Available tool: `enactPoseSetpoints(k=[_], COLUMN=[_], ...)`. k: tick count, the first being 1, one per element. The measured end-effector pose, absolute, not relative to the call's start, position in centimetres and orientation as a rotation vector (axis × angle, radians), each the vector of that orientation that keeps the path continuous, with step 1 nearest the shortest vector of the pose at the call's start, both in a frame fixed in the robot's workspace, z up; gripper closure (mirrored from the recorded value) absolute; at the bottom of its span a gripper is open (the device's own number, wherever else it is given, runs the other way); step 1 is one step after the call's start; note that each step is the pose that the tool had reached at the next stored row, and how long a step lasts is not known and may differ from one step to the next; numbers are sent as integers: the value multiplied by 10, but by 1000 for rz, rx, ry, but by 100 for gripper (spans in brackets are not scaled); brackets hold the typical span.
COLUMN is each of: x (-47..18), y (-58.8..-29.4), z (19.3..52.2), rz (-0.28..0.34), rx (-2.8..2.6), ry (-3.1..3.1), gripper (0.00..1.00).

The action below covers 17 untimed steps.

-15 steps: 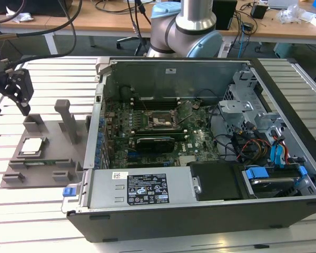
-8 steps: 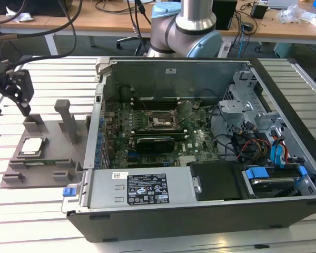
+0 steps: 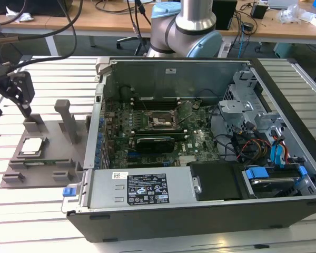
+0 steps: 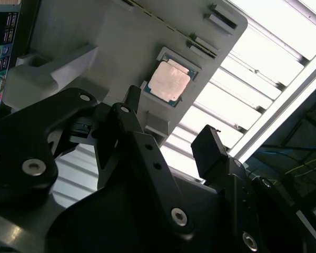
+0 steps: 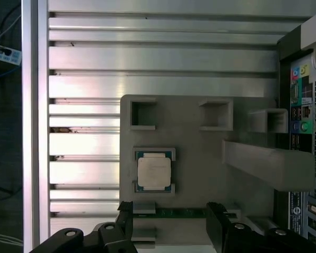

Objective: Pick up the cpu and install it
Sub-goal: 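Pick up the cpu and move it towards the insertion slot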

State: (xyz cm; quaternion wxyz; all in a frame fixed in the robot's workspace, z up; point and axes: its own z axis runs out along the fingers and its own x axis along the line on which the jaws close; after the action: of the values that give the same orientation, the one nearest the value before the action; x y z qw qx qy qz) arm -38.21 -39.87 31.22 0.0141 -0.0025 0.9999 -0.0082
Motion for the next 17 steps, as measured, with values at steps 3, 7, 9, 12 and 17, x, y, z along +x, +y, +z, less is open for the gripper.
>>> enactPoseSetpoints(k=[3,7,9,12,17], x=[-382,-382,-382,-382,-382], y=[-399,-399,-399,-399,-399], z=[311,310,309,308,307], rz=[-25,-25,-25,-25,-25], rx=[-8,-8,-8,-8,-8], ry=[3113,3113,3113,3113,3113], gripper=[34,34,34,34,34])
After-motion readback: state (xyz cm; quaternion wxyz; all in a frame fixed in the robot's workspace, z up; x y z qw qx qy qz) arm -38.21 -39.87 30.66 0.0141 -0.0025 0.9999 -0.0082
